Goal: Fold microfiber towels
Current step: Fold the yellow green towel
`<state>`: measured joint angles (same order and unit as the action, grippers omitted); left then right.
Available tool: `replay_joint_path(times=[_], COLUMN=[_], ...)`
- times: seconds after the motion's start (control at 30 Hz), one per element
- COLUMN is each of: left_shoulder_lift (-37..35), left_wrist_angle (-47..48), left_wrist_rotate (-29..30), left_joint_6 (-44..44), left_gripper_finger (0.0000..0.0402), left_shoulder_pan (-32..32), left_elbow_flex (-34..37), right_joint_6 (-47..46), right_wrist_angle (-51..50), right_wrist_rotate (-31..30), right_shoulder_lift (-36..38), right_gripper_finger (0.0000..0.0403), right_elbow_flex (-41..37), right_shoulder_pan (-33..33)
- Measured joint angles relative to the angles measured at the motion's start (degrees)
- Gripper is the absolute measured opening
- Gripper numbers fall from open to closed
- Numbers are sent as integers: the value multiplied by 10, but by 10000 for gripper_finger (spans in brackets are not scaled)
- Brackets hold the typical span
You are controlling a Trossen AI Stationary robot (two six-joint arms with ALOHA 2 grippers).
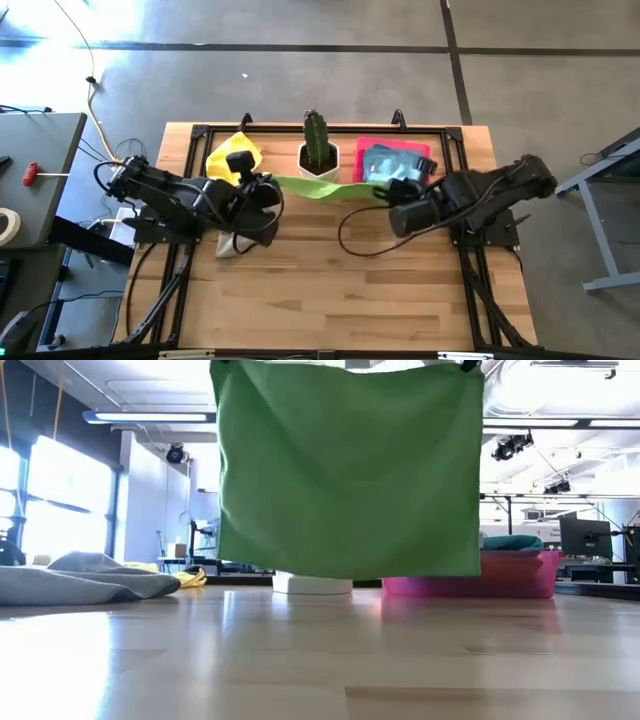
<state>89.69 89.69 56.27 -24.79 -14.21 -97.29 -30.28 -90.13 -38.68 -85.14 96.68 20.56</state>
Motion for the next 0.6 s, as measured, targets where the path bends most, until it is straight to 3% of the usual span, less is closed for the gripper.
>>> replay_joint_path(times=[0.1, 0.2, 0.27, 0.47, 0.6], left_shoulder_lift=[-1, 0, 0, 12, 38], left_wrist_angle=[-6, -36, -87, -328, -454], left_wrist_rotate=[-81, -183, -221, -341, -372], left_joint_6=[-40, -100, -114, -130, -163], left_gripper_finger=[0, 0, 0, 0, 0], left_shoulder_pan=[-9, -25, -45, -116, -168], left_elbow_flex=[15, 57, 102, 248, 286], right_joint_6=[-33, -68, -98, -156, -182], right_wrist_angle=[9, 43, 96, 375, 537], right_wrist_rotate=[65, 114, 152, 231, 250], right_shoulder_lift=[-9, -16, -17, -18, -18], right_gripper_finger=[0, 0, 0, 0, 0], right_elbow_flex=[-24, -105, -175, -329, -385], right_shoulder_pan=[10, 35, 57, 143, 185])
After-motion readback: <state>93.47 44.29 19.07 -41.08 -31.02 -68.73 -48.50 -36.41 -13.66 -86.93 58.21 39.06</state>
